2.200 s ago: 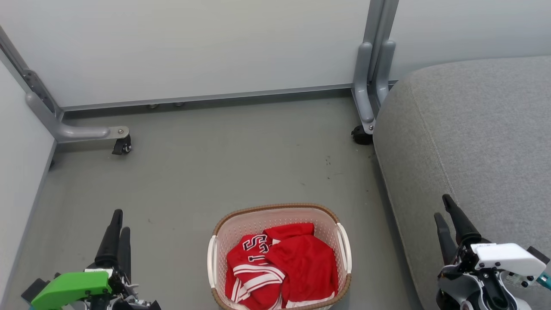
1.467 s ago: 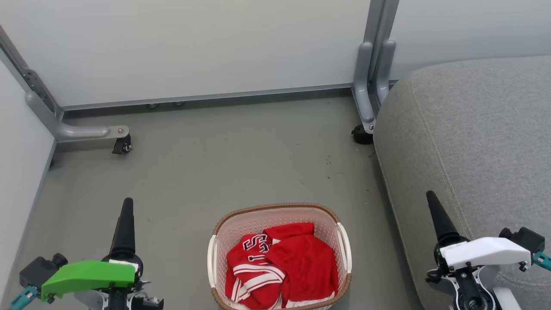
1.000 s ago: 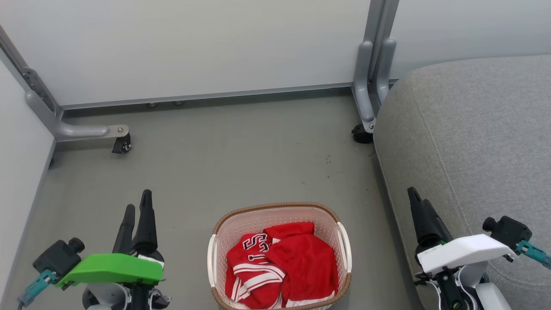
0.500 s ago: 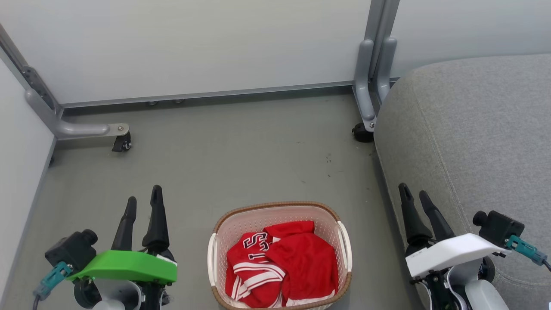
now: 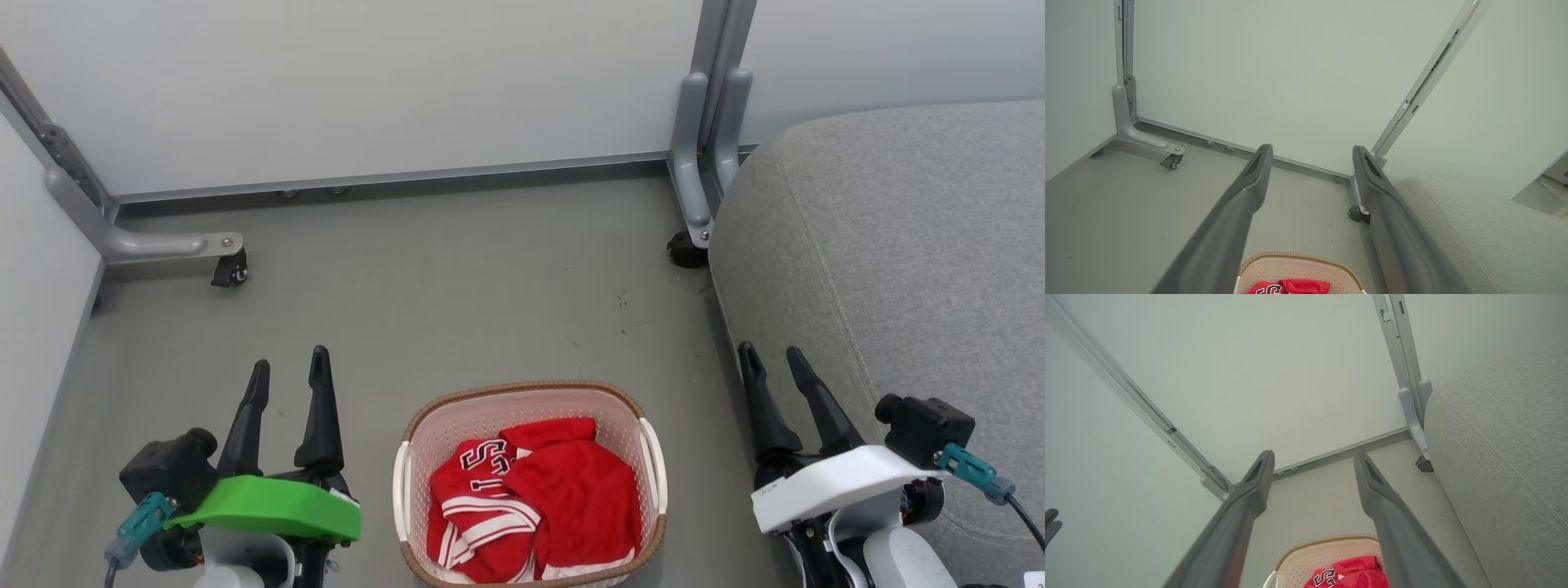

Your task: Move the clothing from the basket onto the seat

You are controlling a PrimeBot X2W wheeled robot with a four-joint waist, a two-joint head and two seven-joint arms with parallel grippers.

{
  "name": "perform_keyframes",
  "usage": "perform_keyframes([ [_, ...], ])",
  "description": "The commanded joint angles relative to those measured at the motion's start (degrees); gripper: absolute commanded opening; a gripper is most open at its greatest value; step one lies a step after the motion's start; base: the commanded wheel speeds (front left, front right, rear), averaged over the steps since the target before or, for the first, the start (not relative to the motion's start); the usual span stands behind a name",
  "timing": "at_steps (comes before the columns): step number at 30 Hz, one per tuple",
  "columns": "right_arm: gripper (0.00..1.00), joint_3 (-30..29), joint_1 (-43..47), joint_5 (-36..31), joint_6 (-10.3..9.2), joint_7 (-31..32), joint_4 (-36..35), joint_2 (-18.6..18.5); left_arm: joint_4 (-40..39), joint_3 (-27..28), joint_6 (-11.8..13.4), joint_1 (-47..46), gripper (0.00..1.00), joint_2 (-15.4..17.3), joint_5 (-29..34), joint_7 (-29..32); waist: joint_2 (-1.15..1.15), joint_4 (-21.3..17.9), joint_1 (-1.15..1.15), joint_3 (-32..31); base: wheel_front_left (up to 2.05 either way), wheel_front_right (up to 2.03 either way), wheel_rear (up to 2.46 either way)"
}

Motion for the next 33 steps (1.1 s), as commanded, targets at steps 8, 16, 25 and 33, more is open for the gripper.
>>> perform_keyframes([
  [8, 1.00, 0.76, -0.08, -4.73, 0.02, -1.63, -1.85, -0.31, -1.69, -1.45, 0.78, -0.70, 1.00, 0.97, 6.01, -1.54, 0.00, 0.13, 0.00, 0.21, 0.00, 0.00, 0.00],
  [16, 1.00, 1.00, 0.21, -8.51, 0.03, -2.77, -2.40, -0.34, -2.47, -2.34, 1.39, -0.52, 1.00, 1.19, 10.62, -2.67, 0.00, 0.22, 0.00, 0.26, 0.00, 0.00, 0.00],
  [25, 1.00, 0.52, 0.68, -10.77, 0.02, -3.90, -2.33, -0.39, -2.15, -2.99, 1.87, 0.11, 1.00, 1.13, 14.91, -3.78, 0.00, 0.20, 0.00, 0.32, 0.00, 0.00, 0.00],
  [33, 1.00, -0.62, 1.22, -11.05, 0.03, -4.93, -1.26, -0.43, -0.81, -2.56, 1.32, 0.94, 1.00, 0.63, 18.07, -4.83, 0.00, 0.13, 0.00, 0.54, 0.00, 0.00, 0.00],
])
